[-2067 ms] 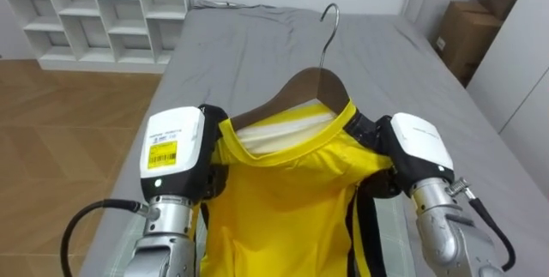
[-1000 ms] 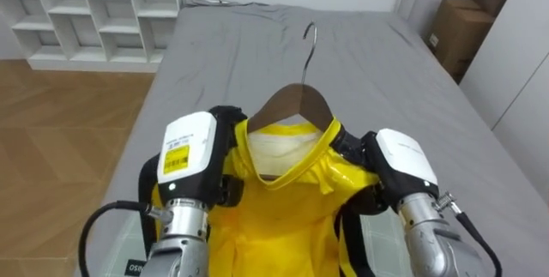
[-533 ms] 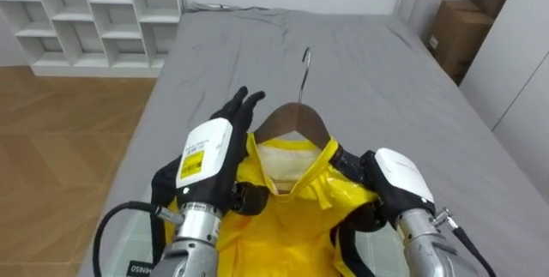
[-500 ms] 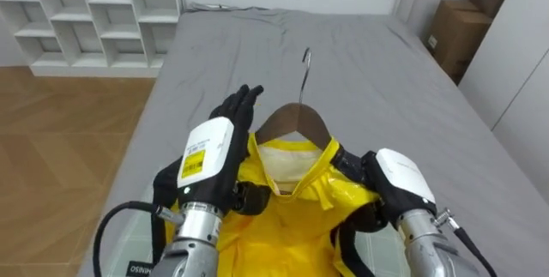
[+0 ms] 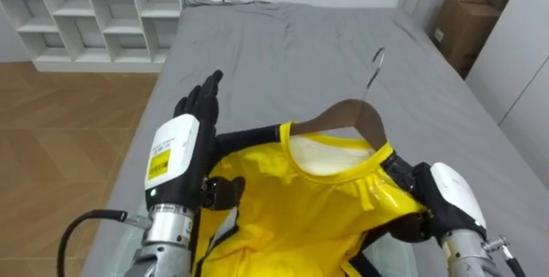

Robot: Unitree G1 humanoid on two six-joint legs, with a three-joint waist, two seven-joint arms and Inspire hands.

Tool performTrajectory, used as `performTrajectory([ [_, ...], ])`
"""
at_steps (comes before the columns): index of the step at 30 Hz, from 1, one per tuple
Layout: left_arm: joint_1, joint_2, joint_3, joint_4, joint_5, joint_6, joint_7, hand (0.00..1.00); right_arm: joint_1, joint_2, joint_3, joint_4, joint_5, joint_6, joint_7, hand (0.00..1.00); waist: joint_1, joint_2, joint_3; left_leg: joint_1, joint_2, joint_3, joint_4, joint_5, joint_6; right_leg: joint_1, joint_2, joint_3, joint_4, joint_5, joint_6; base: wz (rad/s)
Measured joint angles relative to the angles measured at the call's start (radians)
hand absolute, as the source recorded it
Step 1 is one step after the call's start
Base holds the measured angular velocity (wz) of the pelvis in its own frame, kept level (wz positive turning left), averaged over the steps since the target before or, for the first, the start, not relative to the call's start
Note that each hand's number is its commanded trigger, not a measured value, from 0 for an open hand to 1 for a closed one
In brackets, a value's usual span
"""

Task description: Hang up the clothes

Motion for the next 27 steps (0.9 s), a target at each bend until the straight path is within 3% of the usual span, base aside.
performTrajectory([
  [2, 0.027, 0.009, 0.013, 0.002, -0.001, 0.000, 0.010, 0.00, 0.000, -0.008, -0.008, 0.046, 0.028, -0.002, -0.041, 1.00, -0.006, 0.000, -0.0108, 0.005, 0.001, 0.005, 0.000, 0.000, 0.000, 0.006, -0.001, 0.000, 0.000, 0.000, 0.000, 0.00],
  [6, 0.040, 0.007, 0.045, 0.013, -0.001, -0.002, 0.014, 0.00, 0.004, -0.008, -0.032, 0.055, 0.028, -0.006, -0.064, 1.00, -0.021, 0.000, -0.0107, 0.004, -0.001, 0.009, 0.002, 0.000, 0.000, 0.005, -0.006, 0.000, 0.000, -0.001, 0.001, 0.00],
  [11, 0.041, 0.007, 0.090, 0.013, -0.006, -0.041, 0.019, 0.00, 0.014, -0.010, -0.088, 0.055, 0.021, -0.029, -0.132, 1.00, -0.024, 0.001, -0.0108, 0.006, -0.002, 0.050, 0.007, 0.000, 0.001, -0.011, -0.010, 0.013, 0.026, -0.003, 0.002, -0.07],
  [19, 0.067, 0.007, 0.122, 0.018, -0.103, -0.050, 0.024, 0.00, 0.073, -0.016, -0.129, 0.054, 0.023, -0.043, -0.180, 1.00, -0.049, 0.001, -0.0106, 0.021, 0.000, 0.094, 0.003, -0.007, 0.009, -0.034, -0.010, 0.047, 0.070, -0.014, 0.000, -0.13],
  [22, 0.102, 0.006, 0.122, 0.041, -0.176, -0.058, 0.032, 0.00, 0.118, -0.019, -0.129, 0.043, 0.020, -0.045, -0.210, 1.00, -0.055, 0.000, -0.0098, 0.032, 0.001, 0.120, -0.005, -0.014, 0.009, -0.038, -0.002, 0.066, 0.079, -0.016, 0.001, -0.28],
  [24, 0.129, 0.006, 0.123, 0.043, -0.193, -0.060, 0.032, 0.00, 0.140, -0.019, -0.129, 0.039, 0.020, -0.045, -0.224, 1.00, -0.059, -0.010, -0.0044, 0.036, 0.000, 0.142, -0.007, -0.017, 0.009, -0.049, 0.003, 0.083, 0.090, -0.019, 0.001, -0.31],
  [27, 0.163, 0.006, 0.142, 0.043, -0.196, -0.062, 0.016, 0.00, 0.151, -0.019, -0.143, 0.038, -0.011, -0.049, -0.224, 1.00, -0.070, -0.022, -0.0048, 0.034, 0.002, 0.203, -0.003, -0.029, 0.007, -0.094, 0.016, 0.091, 0.108, -0.016, -0.004, -0.50],
])
